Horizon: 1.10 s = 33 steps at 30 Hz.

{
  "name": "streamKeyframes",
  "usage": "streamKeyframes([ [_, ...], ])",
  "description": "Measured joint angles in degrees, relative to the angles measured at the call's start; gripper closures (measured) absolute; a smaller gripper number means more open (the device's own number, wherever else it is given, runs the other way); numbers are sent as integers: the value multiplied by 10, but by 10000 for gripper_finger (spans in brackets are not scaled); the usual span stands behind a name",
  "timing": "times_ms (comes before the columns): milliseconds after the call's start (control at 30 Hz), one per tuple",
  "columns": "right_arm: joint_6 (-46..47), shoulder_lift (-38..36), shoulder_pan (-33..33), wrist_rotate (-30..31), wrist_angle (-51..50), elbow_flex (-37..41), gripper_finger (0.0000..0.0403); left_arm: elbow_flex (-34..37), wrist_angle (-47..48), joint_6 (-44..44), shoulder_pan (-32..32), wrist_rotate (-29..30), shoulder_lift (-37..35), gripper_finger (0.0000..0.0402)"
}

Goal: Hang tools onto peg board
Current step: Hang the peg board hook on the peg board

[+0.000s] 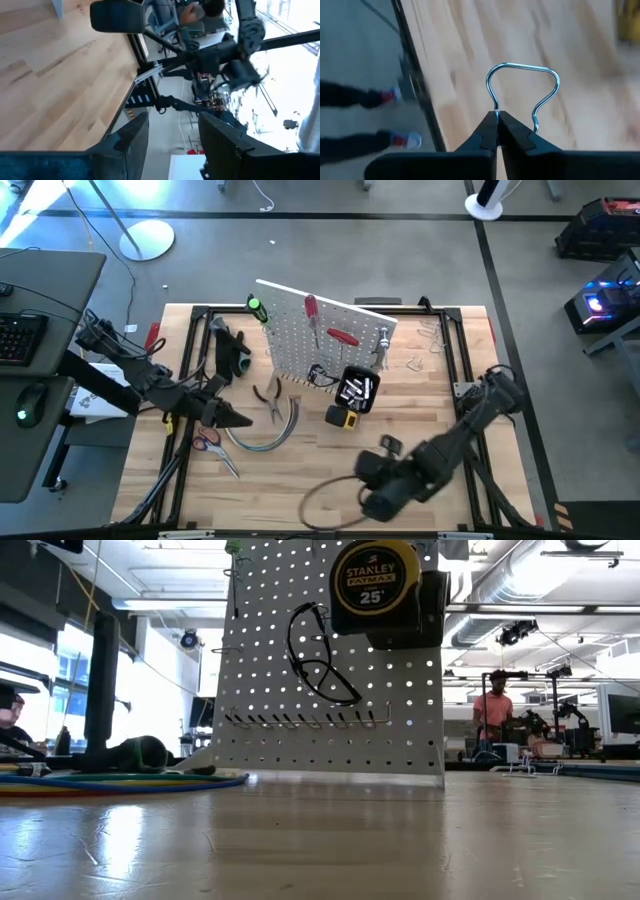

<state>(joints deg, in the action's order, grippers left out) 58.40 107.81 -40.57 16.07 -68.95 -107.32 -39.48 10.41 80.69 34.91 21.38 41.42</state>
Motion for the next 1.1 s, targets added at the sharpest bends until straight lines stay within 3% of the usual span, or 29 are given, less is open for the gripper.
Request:
streamKeyframes([
  [133, -79, 55, 48, 36, 7, -107, 402, 0, 1, 1, 17, 32, 10, 228],
  [333, -147, 183, 98, 62, 18, -278, 402, 0, -9, 37, 19, 13, 32, 216],
  [500, -124, 187, 115, 77, 127, -230, 403, 0, -68, 93, 24, -32, 70, 215],
  [767, -163, 193, 121, 88, 131, -243, 403, 1, -140, 216, 26, -22, 186, 215],
  [967, -184, 193, 120, 76, 128, -241, 403, 0, -256, 208, 14, -1, 249, 215],
  [1100, -207, 193, 126, 74, 136, -241, 403, 0, -275, 240, 12, 0, 287, 215],
])
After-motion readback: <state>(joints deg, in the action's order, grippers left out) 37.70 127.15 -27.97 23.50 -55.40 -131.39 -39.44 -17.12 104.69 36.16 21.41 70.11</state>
